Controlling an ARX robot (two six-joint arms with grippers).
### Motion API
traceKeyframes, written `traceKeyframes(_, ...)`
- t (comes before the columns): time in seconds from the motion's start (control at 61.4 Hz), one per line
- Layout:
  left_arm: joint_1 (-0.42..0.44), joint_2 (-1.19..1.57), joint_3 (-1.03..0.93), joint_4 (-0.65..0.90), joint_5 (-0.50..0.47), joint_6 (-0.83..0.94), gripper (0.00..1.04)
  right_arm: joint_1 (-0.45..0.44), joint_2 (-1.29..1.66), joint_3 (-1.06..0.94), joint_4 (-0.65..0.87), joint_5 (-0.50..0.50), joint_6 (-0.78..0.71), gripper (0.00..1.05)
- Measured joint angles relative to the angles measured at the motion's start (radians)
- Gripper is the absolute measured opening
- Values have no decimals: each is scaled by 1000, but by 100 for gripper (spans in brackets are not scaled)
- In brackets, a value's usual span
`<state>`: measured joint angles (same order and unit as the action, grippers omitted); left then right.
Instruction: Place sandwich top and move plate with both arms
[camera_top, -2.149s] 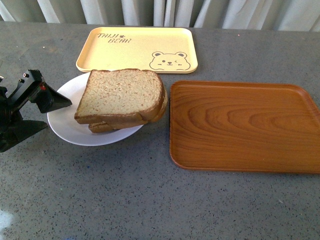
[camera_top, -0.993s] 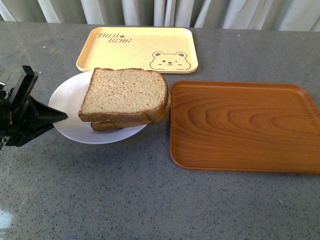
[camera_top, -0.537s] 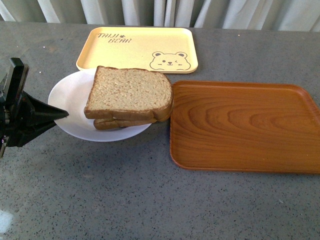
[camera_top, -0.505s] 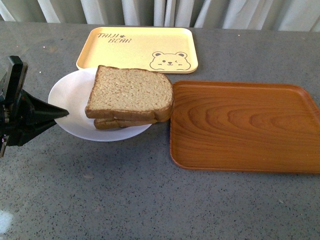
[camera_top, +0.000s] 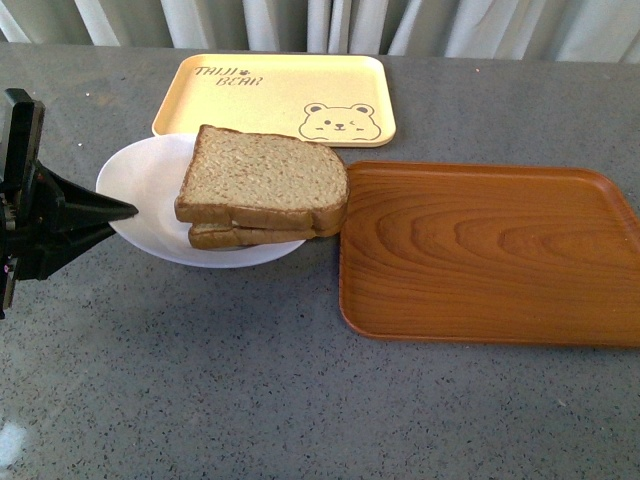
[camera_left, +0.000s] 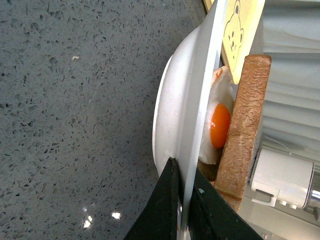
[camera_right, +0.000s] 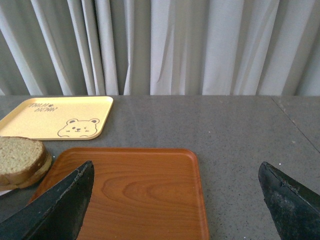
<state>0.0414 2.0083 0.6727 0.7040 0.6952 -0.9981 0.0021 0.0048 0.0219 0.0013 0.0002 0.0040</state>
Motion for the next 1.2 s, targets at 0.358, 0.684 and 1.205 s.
traceKeyframes(0.358, -10, -102, -43, 42, 1, -89, 2, 0, 0, 0, 0, 0, 0, 96)
traceKeyframes(0.684, -91, -101, 53, -23, -17, -104, 2, 0, 0, 0, 0, 0, 0, 96)
traceKeyframes(1.205, -144, 103, 402, -160, -43, -103, 2, 0, 0, 0, 0, 0, 0, 96)
